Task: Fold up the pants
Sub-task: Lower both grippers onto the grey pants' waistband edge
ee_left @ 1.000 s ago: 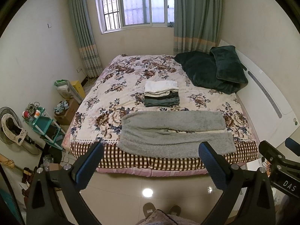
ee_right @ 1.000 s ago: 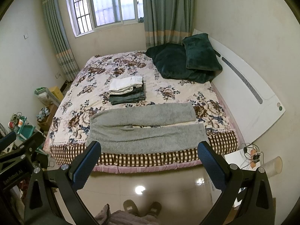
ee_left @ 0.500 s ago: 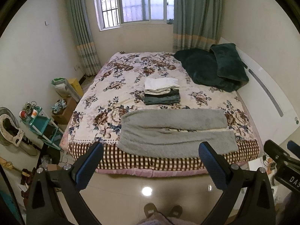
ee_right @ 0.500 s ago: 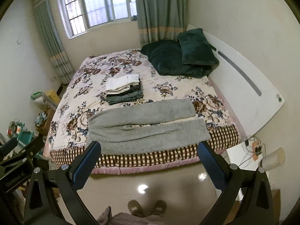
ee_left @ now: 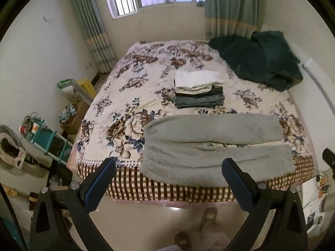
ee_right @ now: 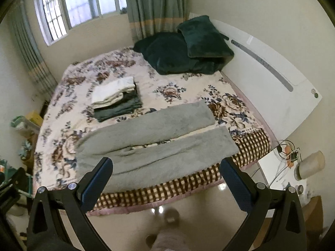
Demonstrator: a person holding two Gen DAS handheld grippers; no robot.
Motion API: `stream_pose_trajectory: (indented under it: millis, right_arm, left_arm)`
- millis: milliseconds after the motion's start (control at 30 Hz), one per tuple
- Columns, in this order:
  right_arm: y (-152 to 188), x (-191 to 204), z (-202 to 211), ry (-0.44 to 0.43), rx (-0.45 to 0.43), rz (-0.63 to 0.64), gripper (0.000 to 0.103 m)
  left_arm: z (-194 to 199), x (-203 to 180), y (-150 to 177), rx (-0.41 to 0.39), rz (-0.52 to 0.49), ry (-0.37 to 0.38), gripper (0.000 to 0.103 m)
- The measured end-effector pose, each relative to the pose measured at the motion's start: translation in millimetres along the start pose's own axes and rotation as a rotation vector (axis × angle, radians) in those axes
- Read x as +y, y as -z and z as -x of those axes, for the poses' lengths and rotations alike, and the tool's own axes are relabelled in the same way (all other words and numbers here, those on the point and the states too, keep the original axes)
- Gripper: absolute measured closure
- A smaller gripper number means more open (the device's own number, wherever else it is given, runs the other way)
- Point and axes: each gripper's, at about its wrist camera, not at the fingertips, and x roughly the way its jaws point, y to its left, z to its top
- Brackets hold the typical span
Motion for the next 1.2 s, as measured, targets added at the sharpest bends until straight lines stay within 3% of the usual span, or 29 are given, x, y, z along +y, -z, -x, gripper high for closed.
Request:
stream_pose_trajectory:
  millis: [267,433,567,700,833,967,1067,1200]
  right_arm:
    - [-98.1,18.3,-179.9,-0.009,0.110,0.040,0.000]
    - [-162.1,32.8,-300.5,-0.006,0.174,0.122,0.000]
    - [-207.8,47.5,-422.7,0.004,0.242,0.233,0.000]
    - [-223.9,67.5,-531.4,0.021,0.304,0.354,0.000]
    - [-215.5,101.1,-639.8,0.038,0.376,0.519,0.000]
    - [-174.7,142.0,-743.2,0.017,0.532,0.728,0.000]
    - [-138.7,162.6,-787.1,0.004,0.630,0.851,0.000]
    - [-109.8,171.7,-815.8,-0.034,0.695,0.957,0.000]
  left_arm:
    - [-112.6,-33.7,-69.8,0.074,0.005,-0.053,0.000]
    - [-202.3,-68.9,-123.6,0.140,0.005,-0.077,0.000]
    - [-286.7,-106.6,-150.6,0.192,-0.097,-0.102,0.000]
    - [-380.3,-145.3,-161.2,0.265,-0.249,-0.118,0.000]
    - [-488.2,-187.1,-155.7,0.374,-0.398,-0.069,0.000]
    - [-569.1,-215.7,-135.2,0.511,-0.518,0.037,0.001]
    - [-613.4,-233.7,-114.8,0.604,-0.625,0.103,0.004]
    - [-636.7,-240.8,-90.5,0.664,-0.729,0.144,0.004]
